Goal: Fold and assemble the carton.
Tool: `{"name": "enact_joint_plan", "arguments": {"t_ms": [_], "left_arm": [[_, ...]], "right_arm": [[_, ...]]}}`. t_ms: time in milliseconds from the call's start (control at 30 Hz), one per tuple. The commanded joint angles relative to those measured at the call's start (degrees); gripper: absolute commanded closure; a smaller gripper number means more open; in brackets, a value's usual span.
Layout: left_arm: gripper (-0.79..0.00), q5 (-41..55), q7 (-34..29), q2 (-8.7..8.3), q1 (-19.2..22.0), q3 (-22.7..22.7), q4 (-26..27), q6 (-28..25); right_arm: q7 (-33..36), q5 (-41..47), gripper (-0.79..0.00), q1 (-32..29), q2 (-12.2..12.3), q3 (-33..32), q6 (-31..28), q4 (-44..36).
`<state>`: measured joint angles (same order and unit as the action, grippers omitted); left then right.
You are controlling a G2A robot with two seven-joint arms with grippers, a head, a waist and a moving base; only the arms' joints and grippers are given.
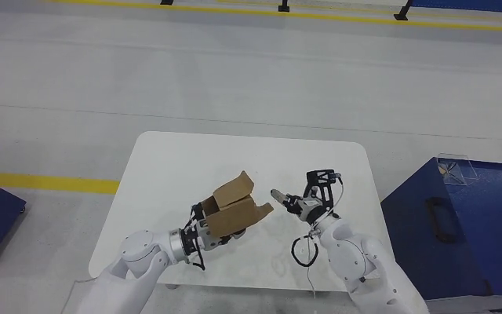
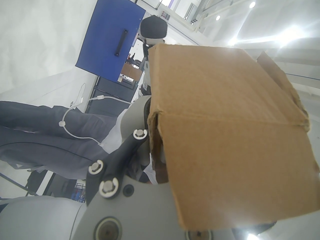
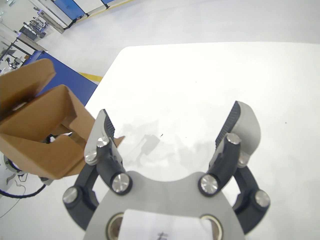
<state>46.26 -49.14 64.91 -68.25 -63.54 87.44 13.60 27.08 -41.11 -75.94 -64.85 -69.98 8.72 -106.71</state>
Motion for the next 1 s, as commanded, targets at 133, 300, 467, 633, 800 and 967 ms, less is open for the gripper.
{"name": "enact_joint_plan", "arguments": {"t_ms": [133,300,467,633,800,967], "left_arm": [[0.000,0.3,-0.6,0.08,0.4,0.0,-0.4,0.3],[0.000,0.0,-0.8,0.14,0.5,0.3,0.1,0.6],[0.000,-0.6,-1.1,0.21,0.2,0.7,0.2,0.2],[0.000,-1.0,-1.5,0.21,-0.3,0.9,0.1,-0.1],[0.000,-1.9,-2.0,0.14,-0.9,1.0,0.5,-0.5],[0.000,-2.6,-1.9,0.05,-1.5,0.9,1.2,-0.7]], "right_arm": [[8.7,8.7,-0.785,-0.2,0.0,-0.2,-4.5,3.8],[11.5,17.4,-0.785,0.5,-0.3,-0.2,-8.2,4.1],[11.4,19.7,-0.785,0.1,-0.2,-1.5,-9.5,3.0],[10.7,19.3,-0.785,0.0,-0.1,-1.5,-9.6,2.2],[9.9,19.6,-0.785,0.0,-0.2,-1.4,-10.1,0.9],[9.7,19.0,-0.785,0.0,-0.2,-1.5,-9.9,-0.5]]}}
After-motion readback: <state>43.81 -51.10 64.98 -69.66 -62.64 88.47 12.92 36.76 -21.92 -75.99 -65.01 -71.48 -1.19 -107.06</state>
